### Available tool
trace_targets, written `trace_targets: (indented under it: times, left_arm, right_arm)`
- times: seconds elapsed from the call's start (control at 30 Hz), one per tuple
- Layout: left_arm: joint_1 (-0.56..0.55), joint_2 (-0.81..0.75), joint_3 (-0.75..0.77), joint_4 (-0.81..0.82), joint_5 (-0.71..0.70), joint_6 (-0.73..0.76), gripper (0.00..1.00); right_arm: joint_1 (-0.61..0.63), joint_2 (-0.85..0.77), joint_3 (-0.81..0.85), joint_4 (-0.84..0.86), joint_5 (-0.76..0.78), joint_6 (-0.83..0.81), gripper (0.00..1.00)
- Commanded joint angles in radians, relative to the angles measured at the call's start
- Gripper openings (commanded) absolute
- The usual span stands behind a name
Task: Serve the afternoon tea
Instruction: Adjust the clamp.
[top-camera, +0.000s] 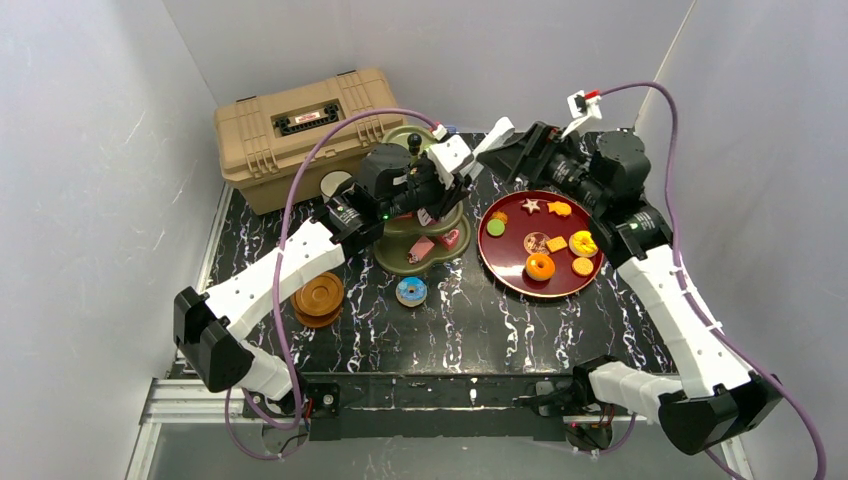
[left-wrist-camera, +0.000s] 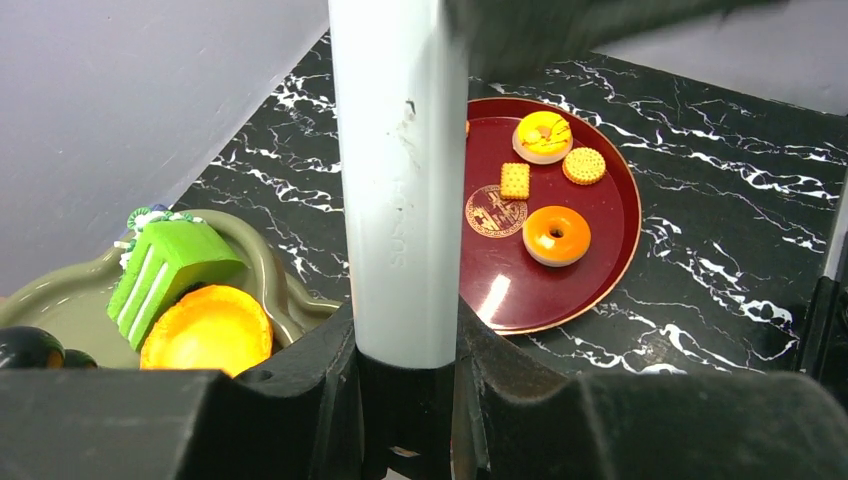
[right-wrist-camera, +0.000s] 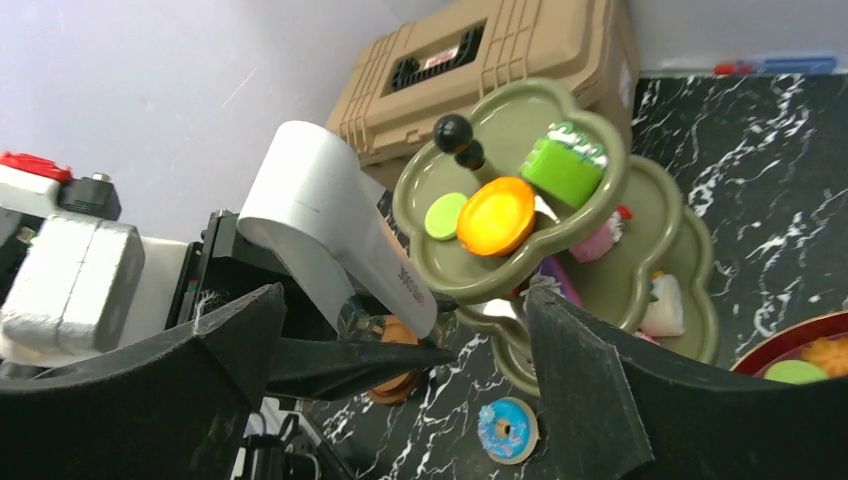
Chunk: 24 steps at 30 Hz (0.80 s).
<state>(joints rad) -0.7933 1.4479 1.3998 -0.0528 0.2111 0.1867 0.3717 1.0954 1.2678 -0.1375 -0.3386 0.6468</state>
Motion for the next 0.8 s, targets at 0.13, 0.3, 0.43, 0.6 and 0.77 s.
trace_targets:
  times: [0.13,0.3,0.43,0.6,0.77]
  left_arm:
    - [-0.024,-0.010,0.048,0.016,-0.051,0.047,0.00]
    - [-0.039,-0.008,0.044,0.022,-0.082,0.089,0.00]
    - [-0.056,0.002,0.049,0.037,-0.142,0.131,0.00]
    - [-0.061,0.009,0.064,0.036,-0.166,0.143,0.00]
    - [-0.063,0.006,0.062,0.032,-0.167,0.133,0.00]
  right_arm:
    - [0.072,0.021,0.008,0.080,0.047,0.022,0.98]
    - [0.114,0.050,-0.011,0.127,0.090,0.060,0.98]
    - [0.192,0.104,0.028,0.087,0.140,0.044,0.93]
    - [0.233,0.106,0.040,0.043,0.203,0.031,0.68]
    - [0.232,0.094,0.055,-0.012,0.247,0.031,0.41]
